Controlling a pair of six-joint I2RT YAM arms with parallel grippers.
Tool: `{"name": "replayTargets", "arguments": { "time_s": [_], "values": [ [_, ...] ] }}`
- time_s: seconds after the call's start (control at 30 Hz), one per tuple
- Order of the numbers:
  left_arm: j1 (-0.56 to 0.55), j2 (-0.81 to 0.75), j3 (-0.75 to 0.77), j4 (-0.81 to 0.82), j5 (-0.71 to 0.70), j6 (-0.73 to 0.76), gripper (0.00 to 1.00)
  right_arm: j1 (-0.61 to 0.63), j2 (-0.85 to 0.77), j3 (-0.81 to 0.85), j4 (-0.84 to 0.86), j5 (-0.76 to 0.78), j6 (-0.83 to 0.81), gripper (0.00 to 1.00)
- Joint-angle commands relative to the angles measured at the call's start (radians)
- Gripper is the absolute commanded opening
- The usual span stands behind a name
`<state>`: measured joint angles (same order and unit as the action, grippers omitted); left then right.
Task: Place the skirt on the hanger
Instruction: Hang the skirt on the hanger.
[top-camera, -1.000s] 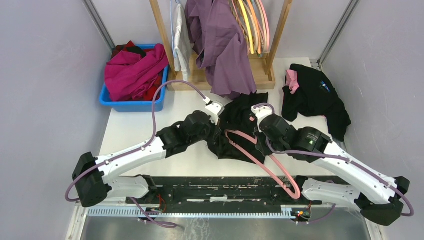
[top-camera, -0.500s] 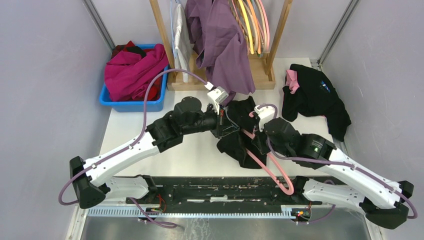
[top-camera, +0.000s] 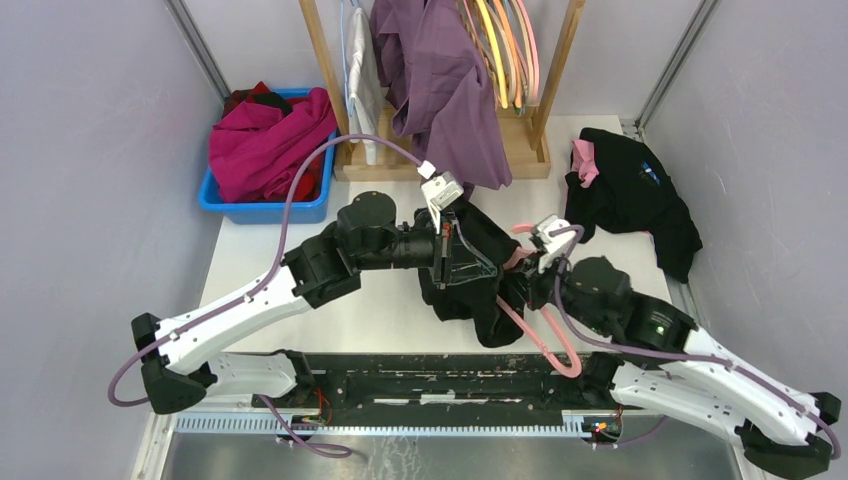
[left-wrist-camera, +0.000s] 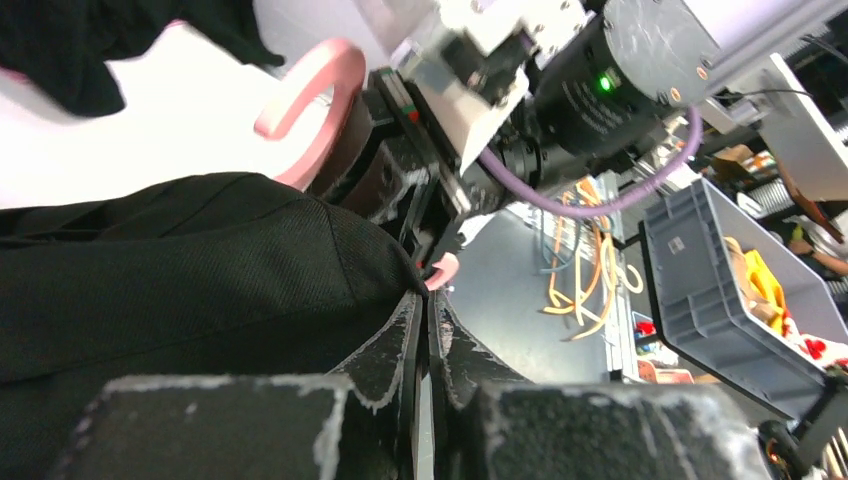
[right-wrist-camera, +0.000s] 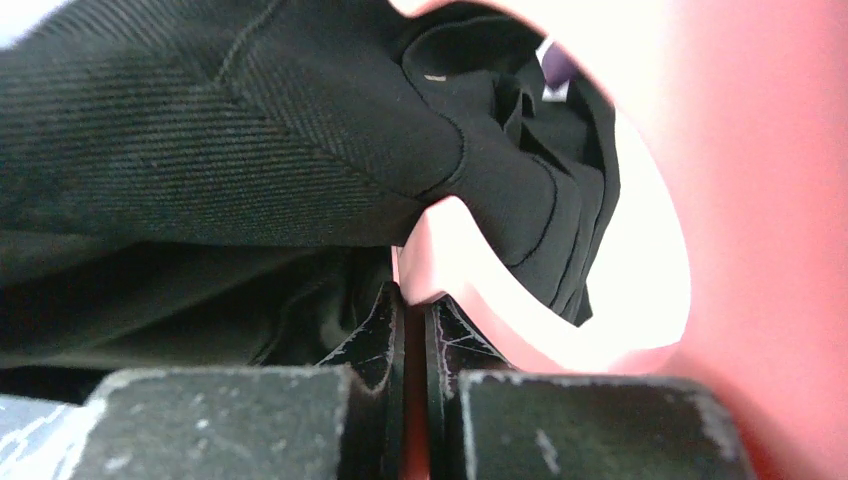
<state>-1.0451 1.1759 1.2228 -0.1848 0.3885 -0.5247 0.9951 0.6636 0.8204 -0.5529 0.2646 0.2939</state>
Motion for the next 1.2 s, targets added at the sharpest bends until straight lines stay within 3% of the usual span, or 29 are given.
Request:
{"name": "replayTargets", "arguments": {
  "time_s": [0.0,0.27,0.63,0.7,0.9,1.17],
  "values": [
    [-0.038,-0.053,0.069,0.074,0.078,-0.063,0.11,0.002,-0.14,0.002,0.171,-0.017,-0.065,0.01],
    [-0.099,-0.02,0.025,0.183,0.2,-0.124,0.14,0.002,-0.308,-0.09,0.365,-0.067,-0.074,0.01],
    [-0.198,0.034,-0.003,0.328,0.24,-0.2,0.14,0.002,-0.284,-0.148,0.566,-0.101,-0.03,0.01],
    [-0.199,0.015,0.007,0.251,0.211,-0.16,0.14,0.002,-0.307,-0.147,0.561,-0.116,-0.033,0.01],
    [-0.198,-0.091,0.206,-0.227,-0.171,0.068,0.25,0.002,-0.407,-0.146,0.524,-0.146,-0.06,0.01],
    [-0.197,-0.201,0.379,-0.445,-0.433,0.125,0.32,0.001,-0.597,-0.114,0.448,-0.191,-0.069,0.01]
  ]
}}
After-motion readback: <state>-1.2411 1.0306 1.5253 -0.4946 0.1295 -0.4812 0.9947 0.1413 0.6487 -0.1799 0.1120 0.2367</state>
